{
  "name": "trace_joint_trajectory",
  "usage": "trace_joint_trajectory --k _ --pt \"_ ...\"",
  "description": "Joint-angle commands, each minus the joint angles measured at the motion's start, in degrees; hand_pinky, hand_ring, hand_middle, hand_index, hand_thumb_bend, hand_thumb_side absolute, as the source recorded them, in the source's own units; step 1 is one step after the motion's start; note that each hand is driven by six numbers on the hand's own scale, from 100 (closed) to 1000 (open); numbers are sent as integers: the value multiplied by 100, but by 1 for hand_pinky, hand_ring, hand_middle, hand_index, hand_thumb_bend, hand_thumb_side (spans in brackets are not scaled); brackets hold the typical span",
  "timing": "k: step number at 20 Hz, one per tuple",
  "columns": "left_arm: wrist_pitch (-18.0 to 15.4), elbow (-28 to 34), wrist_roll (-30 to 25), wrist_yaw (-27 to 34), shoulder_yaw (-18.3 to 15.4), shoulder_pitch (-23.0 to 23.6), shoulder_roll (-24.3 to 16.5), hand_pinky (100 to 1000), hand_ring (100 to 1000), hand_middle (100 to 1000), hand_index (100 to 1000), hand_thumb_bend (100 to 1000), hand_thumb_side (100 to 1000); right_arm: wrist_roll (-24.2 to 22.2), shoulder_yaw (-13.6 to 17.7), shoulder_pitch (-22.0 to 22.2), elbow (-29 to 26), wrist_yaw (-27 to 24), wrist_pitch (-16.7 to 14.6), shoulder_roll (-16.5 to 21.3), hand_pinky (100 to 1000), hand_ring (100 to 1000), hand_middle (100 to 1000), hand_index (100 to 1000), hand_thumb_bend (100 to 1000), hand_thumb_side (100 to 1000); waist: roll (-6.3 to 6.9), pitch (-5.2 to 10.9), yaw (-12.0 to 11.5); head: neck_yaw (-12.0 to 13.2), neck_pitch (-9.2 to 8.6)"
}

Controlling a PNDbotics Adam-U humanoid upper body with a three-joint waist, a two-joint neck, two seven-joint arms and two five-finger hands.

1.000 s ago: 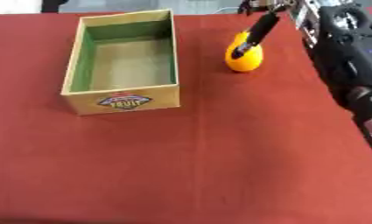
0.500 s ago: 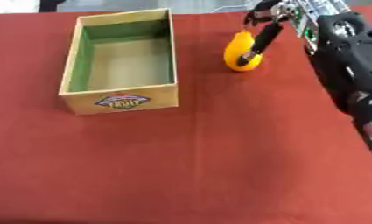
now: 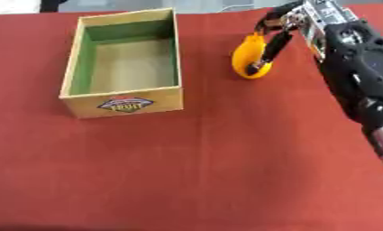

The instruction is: Pick up objects on the table and place them in the box.

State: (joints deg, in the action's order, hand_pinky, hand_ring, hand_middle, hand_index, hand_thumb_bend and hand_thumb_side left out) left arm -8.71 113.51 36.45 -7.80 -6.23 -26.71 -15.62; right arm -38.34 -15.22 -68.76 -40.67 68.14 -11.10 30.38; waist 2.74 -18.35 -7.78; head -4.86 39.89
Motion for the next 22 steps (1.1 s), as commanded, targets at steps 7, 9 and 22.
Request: trace_joint_trajectory --k 7,9,22 --pt "0 108 -17 12 -19 -67 -93 556 569 623 756 106 866 640 40 -67 -233 -128 -22 92 827 867 692 810 581 578 8 96 -14 -4 -34" --pt "2 108 -24 12 -17 -68 -94 556 569 623 755 106 866 772 -7 -45 -359 -184 22 138 819 853 660 783 537 552 3 93 -8 -1 -33" --pt "4 108 -63 5 -13 -80 -95 556 570 624 757 108 866 735 -121 41 -820 -1119 478 240 795 805 580 737 100 201 -11 103 -1 4 -51"
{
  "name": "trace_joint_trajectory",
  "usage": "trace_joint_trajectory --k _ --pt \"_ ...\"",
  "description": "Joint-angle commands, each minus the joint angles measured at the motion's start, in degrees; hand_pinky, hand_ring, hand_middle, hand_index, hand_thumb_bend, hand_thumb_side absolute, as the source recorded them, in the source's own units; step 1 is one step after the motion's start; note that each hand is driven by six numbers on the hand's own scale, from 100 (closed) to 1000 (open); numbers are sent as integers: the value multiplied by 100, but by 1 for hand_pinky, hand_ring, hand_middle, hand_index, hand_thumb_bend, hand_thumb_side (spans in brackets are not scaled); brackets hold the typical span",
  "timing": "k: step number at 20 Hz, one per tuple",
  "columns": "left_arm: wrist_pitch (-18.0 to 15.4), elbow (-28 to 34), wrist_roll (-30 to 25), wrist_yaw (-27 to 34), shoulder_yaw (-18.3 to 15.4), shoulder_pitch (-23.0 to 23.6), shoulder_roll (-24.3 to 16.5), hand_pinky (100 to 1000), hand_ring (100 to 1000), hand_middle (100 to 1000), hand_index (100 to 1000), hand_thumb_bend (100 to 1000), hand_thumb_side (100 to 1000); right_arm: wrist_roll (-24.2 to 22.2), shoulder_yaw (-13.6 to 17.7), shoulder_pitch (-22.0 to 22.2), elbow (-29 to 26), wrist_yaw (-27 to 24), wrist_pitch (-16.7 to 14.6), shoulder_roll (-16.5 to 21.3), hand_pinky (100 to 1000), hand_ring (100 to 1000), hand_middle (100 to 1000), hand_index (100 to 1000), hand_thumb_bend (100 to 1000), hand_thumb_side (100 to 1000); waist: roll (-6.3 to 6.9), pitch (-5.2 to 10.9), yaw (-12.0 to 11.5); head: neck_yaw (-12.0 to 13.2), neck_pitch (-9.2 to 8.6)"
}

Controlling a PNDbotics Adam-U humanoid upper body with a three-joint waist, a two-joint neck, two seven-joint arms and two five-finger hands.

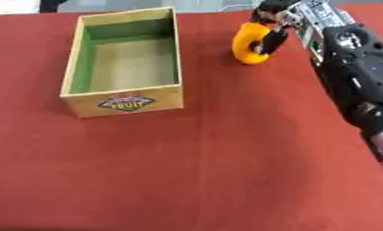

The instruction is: Pick up objects on the table and place them in the box.

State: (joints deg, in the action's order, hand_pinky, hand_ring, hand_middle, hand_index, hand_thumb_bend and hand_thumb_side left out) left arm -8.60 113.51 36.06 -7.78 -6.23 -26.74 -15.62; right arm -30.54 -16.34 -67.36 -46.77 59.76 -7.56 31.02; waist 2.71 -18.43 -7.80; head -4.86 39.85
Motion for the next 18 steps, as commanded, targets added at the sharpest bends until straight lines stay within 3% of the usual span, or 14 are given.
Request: trace_joint_trajectory --k 1,3,7,16,17,18 --pt "-7 108 -26 3 -13 -78 -95 556 570 624 757 107 865 -75 -28 -92 -246 -378 184 185 790 801 567 720 100 151 -10 112 1 3 -50" --pt "-7 108 -28 2 -13 -76 -95 556 570 624 757 106 865 -95 -63 -81 -313 -526 319 197 777 791 546 697 100 100 -12 114 0 1 -57" --pt "-3 108 -37 0 -11 -77 -97 556 570 625 757 105 864 13 -106 -72 -524 -786 637 206 765 776 531 681 100 102 -13 123 1 1 -63" --pt "1 108 -55 1 0 -73 -96 556 571 625 757 106 864 193 -167 -239 -1451 -1156 1101 129 762 757 506 664 100 195 -14 166 0 -15 -21" --pt "0 108 -56 1 2 -74 -96 556 571 625 758 112 863 209 -167 -288 -1575 -1173 1146 92 763 756 506 663 100 408 -14 173 1 -20 -11" --pt "-1 108 -59 1 6 -77 -96 556 571 625 758 106 863 225 -166 -350 -1693 -1186 1188 41 763 756 504 664 100 208 -14 181 3 -25 -3"
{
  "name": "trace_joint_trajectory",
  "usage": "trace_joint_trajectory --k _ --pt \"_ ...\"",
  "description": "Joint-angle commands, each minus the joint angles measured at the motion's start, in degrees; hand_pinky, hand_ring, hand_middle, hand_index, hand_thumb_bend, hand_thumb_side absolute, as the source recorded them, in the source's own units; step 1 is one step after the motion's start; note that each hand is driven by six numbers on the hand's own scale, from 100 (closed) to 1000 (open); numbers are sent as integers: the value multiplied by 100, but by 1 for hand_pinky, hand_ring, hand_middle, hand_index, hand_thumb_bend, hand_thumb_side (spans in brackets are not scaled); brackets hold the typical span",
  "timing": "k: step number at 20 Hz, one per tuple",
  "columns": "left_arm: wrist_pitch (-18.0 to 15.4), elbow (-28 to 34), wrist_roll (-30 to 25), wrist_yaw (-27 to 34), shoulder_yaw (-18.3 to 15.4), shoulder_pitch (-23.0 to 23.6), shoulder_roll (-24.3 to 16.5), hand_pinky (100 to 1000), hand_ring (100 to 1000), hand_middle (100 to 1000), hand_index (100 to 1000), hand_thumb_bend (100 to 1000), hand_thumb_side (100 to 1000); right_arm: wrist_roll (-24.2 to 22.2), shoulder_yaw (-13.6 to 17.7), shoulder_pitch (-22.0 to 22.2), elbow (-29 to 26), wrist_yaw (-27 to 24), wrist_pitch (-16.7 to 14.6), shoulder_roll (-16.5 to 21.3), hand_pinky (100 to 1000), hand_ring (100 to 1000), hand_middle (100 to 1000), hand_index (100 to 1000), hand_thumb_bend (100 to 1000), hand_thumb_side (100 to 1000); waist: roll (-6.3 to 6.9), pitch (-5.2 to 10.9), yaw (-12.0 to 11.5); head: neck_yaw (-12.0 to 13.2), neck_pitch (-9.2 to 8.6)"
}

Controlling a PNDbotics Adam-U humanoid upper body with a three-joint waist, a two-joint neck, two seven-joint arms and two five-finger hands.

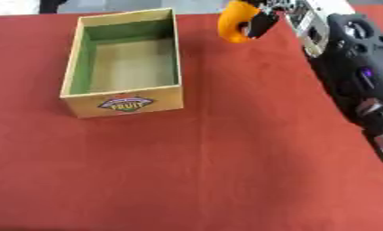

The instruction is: Pick up objects on the table and place them in the box.

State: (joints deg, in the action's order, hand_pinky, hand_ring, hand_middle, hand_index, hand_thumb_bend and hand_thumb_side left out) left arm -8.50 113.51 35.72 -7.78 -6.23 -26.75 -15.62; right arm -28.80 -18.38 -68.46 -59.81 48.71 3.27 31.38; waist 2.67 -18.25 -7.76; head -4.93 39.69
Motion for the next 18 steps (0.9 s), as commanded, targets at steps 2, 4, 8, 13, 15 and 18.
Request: trace_joint_trajectory --k 2,4,8,13,15,18 --pt "-14 108 -32 1 14 -82 -93 557 571 625 758 106 863 62 32 -368 -581 -90 182 -116 763 754 500 662 100 224 -12 177 -1 -30 15" --pt "-16 108 -39 4 22 -86 -89 556 571 625 758 105 863 52 13 -482 -705 -76 247 -255 764 754 501 663 100 241 -17 185 -7 -47 14" --pt "-21 108 -50 10 33 -99 -78 556 571 625 758 107 863 51 -7 -648 -847 -47 335 -555 767 752 497 662 100 255 -21 191 -54 -41 38" --pt "-34 108 -55 24 45 -118 -59 556 572 626 758 107 863 69 10 -782 -986 -26 409 -955 770 750 494 661 100 252 -38 182 -102 -58 63" --pt "-41 108 -60 29 51 -128 -50 556 572 626 758 107 863 60 -10 -806 -1006 -33 421 -1096 771 750 494 661 100 251 -47 174 -117 -76 75" --pt "-48 108 -62 39 54 -137 -38 556 572 626 757 106 863 53 -42 -813 -1000 -41 443 -1264 771 749 492 659 100 250 -66 154 -145 -150 59"
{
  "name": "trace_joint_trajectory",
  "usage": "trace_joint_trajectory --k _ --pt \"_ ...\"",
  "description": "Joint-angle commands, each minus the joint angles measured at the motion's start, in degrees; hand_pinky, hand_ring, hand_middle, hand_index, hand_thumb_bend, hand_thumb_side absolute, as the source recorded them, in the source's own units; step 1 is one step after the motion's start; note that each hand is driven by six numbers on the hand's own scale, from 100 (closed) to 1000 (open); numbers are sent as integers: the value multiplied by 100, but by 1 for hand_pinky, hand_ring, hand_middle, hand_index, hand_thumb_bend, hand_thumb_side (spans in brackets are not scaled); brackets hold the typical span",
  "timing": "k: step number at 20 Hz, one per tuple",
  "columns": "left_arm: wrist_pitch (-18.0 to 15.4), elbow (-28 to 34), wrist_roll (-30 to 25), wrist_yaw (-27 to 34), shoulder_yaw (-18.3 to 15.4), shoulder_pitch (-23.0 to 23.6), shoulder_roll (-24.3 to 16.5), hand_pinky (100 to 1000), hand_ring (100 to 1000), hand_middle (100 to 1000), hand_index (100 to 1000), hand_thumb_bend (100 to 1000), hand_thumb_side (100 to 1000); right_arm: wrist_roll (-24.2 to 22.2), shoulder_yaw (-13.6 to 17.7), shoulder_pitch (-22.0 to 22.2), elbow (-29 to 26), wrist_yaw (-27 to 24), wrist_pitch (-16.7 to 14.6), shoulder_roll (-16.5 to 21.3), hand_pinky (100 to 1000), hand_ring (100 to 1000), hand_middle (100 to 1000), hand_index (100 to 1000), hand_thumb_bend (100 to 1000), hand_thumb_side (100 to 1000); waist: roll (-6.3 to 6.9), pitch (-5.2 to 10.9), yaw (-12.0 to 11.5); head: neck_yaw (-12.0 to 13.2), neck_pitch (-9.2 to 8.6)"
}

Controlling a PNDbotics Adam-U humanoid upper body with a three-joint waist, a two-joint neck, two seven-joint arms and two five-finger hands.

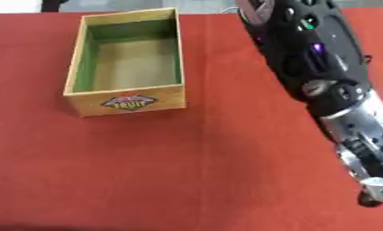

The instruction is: Pick up objects on the table and place them in the box.

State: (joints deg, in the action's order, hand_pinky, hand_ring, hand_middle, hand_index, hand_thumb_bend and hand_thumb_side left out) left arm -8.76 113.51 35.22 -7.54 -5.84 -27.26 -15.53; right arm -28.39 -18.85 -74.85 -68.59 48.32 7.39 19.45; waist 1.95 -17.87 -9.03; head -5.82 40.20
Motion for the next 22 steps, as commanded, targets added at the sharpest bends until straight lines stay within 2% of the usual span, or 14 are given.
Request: trace_joint_trajectory --k 1,6,15,19,22 --pt "-25 108 -12 19 16 -90 -42 556 572 626 757 106 863 5 -7 -170 -109 -11 40 -120 771 749 493 659 100 250 -3 108 -27 -107 -1" --pt "-43 108 -2 30 14 -111 -21 555 572 625 757 106 863 -46 -92 -98 44 -47 93 -317 771 747 494 659 100 250 -46 66 -69 -288 -54" --pt "-61 108 22 40 2 -137 -12 555 571 625 757 105 863 -141 -260 98 469 -47 77 -390 772 756 510 668 100 247 -78 10 -124 -315 -115" --pt "-65 108 16 45 10 -148 -4 555 571 625 757 104 864 -239 -350 122 632 18 -7 -422 783 774 549 691 100 229 -77 8 -118 -312 -133" --pt "-62 108 13 46 12 -148 -5 555 571 625 756 104 864 -331 -391 126 789 143 -77 -473 784 785 610 728 100 204 -70 10 -127 -325 -130"
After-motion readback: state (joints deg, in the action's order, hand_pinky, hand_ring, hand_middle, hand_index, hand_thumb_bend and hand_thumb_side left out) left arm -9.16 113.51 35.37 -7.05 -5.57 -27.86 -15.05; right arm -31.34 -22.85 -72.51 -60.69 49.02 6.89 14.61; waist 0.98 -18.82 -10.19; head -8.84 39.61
